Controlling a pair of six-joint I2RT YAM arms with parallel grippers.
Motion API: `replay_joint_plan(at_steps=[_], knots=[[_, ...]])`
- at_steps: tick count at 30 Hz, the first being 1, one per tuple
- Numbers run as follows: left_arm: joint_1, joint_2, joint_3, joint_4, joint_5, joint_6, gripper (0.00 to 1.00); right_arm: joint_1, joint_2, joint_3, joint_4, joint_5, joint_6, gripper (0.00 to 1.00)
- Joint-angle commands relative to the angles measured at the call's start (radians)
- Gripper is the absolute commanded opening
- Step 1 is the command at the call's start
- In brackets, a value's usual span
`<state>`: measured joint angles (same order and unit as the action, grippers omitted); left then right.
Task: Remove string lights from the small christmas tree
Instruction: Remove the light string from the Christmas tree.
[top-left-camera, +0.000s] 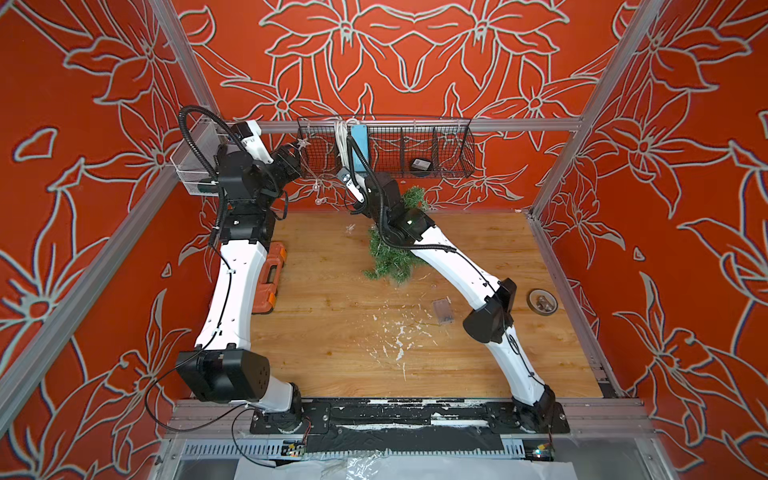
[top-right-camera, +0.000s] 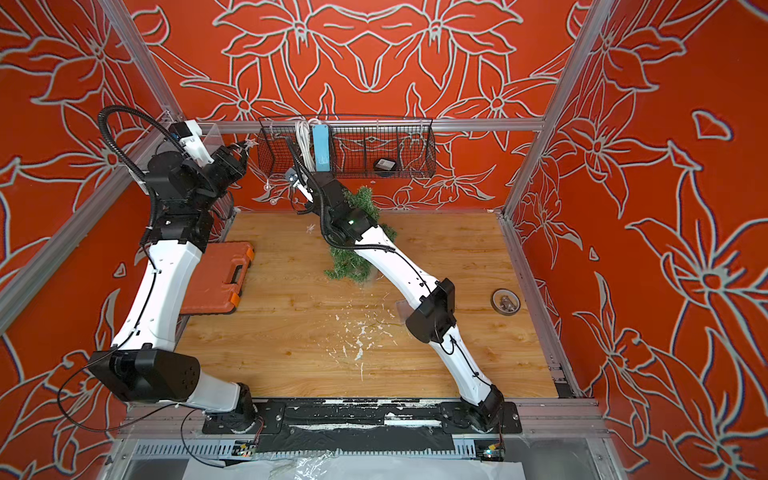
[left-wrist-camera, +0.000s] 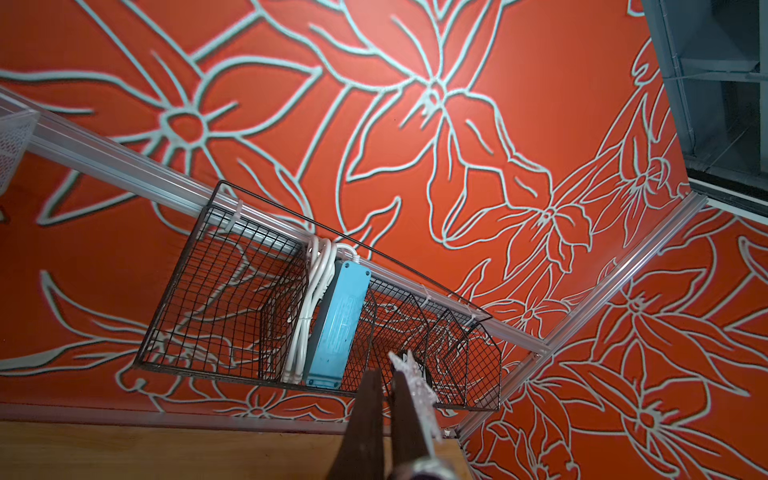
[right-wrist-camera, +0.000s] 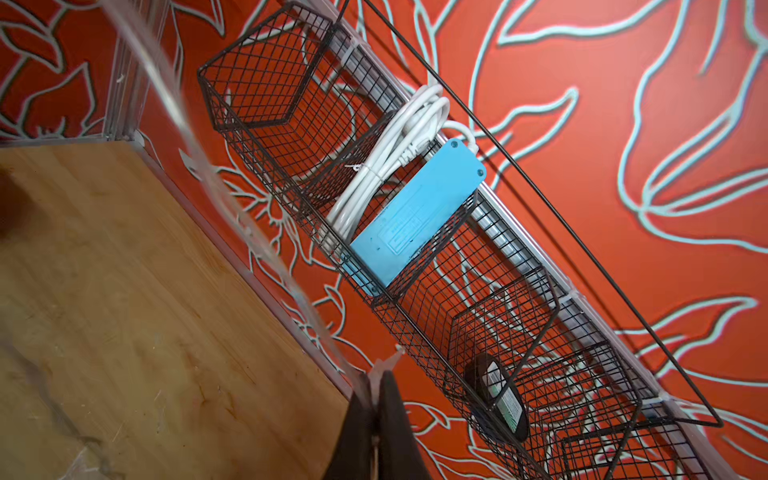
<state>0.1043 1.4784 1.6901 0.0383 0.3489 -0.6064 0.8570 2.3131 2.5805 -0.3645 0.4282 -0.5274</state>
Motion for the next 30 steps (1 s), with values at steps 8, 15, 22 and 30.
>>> replay_joint_plan(at_steps=[8,15,22,30], knots=[[-0.005,0.002,0.011,-0.001,-0.008,0.019,0.0,0.066,-0.101,-0.058,0.091,0.099,-0.123,0.0],[-0.003,0.006,0.005,-0.005,-0.019,0.031,0.0,0.06,-0.095,-0.085,0.093,0.105,-0.129,0.0],[-0.005,0.009,0.006,-0.005,-0.019,0.024,0.0,0.075,-0.115,-0.12,0.085,0.089,-0.111,0.0],[-0.005,-0.029,0.003,-0.034,-0.036,0.012,0.0,0.124,-0.182,-0.132,0.019,-0.029,-0.032,0.0]])
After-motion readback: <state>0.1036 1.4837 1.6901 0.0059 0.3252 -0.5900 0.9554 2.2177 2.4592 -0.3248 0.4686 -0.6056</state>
